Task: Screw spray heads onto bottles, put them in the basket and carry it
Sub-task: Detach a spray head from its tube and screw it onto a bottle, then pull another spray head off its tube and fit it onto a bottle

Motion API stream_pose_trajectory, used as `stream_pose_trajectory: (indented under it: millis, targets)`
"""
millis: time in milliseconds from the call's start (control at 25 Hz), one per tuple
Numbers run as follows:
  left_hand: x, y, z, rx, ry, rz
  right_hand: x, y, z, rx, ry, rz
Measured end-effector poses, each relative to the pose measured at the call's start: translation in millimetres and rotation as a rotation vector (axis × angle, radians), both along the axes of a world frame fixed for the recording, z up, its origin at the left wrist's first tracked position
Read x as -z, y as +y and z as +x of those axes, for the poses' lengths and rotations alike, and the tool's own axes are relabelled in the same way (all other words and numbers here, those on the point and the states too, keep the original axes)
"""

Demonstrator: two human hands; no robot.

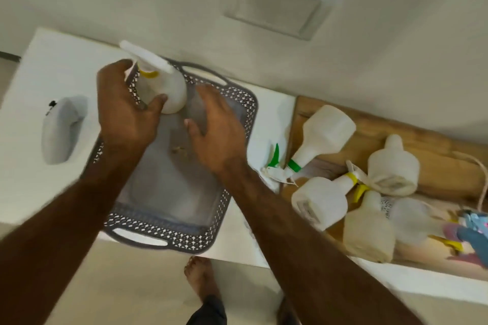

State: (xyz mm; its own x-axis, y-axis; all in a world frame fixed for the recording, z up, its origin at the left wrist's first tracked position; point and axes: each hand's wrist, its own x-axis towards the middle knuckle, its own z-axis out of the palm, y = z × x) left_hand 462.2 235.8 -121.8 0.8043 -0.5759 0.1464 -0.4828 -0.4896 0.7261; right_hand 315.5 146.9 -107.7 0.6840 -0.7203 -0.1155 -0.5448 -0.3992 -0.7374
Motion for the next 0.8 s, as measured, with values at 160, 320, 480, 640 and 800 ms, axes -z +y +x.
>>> stream_pose_trajectory:
  millis: [160,320,480,640,800]
  targets:
    - [-20,6,-108,-0.107,-0.198,0.062,-18,-18,-74,0.129,-0.011,-0.056]
    - [-33,-41,-205,0.279,-0.133,-0.011,-43,-46,-163,0.271,-0.020,-0.126]
    - [-61,-116,-303,0.582,0.045,-0.056,-71,-97,-268,0.472,0.031,-0.200]
    - [-74,-184,-373,0.595,0.192,0.265,-97,-147,-350,0.585,0.125,-0.133]
    - [-75,-259,-411,0.566,0.148,0.668,-103,-186,-422,0.669,0.116,0.034]
